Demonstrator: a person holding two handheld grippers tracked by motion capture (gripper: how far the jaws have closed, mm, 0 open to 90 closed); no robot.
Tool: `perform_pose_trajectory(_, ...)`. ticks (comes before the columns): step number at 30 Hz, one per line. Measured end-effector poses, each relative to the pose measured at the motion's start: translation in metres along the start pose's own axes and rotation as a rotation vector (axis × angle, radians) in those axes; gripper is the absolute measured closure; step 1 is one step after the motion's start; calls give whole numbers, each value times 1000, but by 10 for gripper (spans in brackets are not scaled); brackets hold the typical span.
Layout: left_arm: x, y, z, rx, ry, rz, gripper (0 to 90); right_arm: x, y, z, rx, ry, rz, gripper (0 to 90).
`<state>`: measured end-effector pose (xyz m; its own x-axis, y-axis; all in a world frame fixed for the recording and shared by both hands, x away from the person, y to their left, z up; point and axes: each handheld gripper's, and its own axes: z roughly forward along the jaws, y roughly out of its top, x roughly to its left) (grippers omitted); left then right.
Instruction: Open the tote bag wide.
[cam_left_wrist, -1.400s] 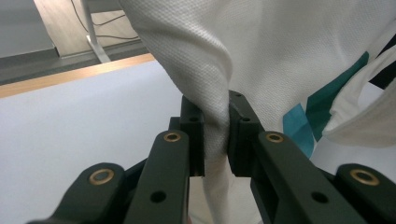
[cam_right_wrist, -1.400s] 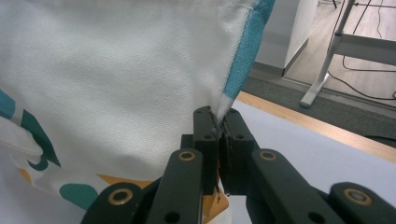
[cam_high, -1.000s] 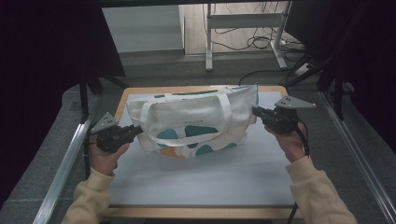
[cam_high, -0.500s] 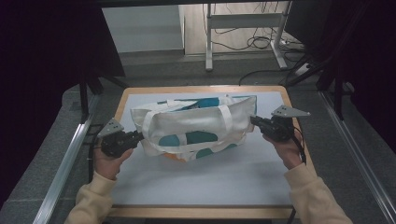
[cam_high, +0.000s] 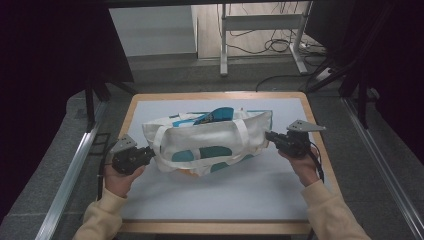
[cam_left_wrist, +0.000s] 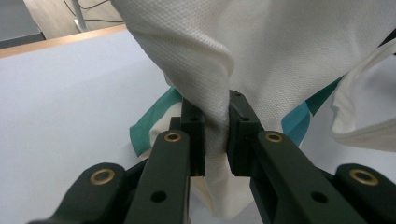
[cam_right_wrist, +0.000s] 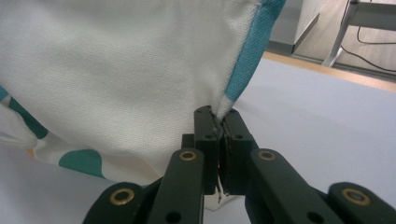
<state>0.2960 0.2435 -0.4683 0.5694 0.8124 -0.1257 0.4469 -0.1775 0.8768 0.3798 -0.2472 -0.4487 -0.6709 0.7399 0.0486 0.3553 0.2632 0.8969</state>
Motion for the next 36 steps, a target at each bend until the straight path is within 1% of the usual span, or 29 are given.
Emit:
perform_pose_trajectory(6, 0, -12, 9, 37, 4, 0, 801, 1, -10, 9, 41, 3, 6, 860)
perform_pose_trajectory(9, 0, -12, 9, 34, 2, -4, 801, 1, -12, 12, 40, 3, 11, 861)
perform_pose_trajectory(13, 0, -15, 11, 41, 4, 4, 804, 1, -16, 13, 45, 7, 18, 861)
perform_pose_trajectory(18, -3, -16, 10, 31, 14, 20, 804, 0, -22, 14, 53, 12, 24, 861)
perform_pose_trajectory(22, -4, -19, 11, 35, 9, 29, 805, 0, -26, 15, 60, 14, 27, 861)
perform_pose_trajectory(23, -5, -20, 12, 40, 9, 28, 805, 0, -27, 15, 63, 14, 26, 861)
perform_pose_trajectory(25, -6, -23, 16, 72, 23, 47, 806, 1, -29, 17, 83, 2, 14, 862)
perform_pose_trajectory(29, -5, -29, 26, 119, 19, 48, 807, 1, -37, 23, 116, -3, 17, 862)
perform_pose_trajectory(36, -3, -31, 32, 144, 21, 50, 807, 1, -42, 27, 143, -1, 20, 863)
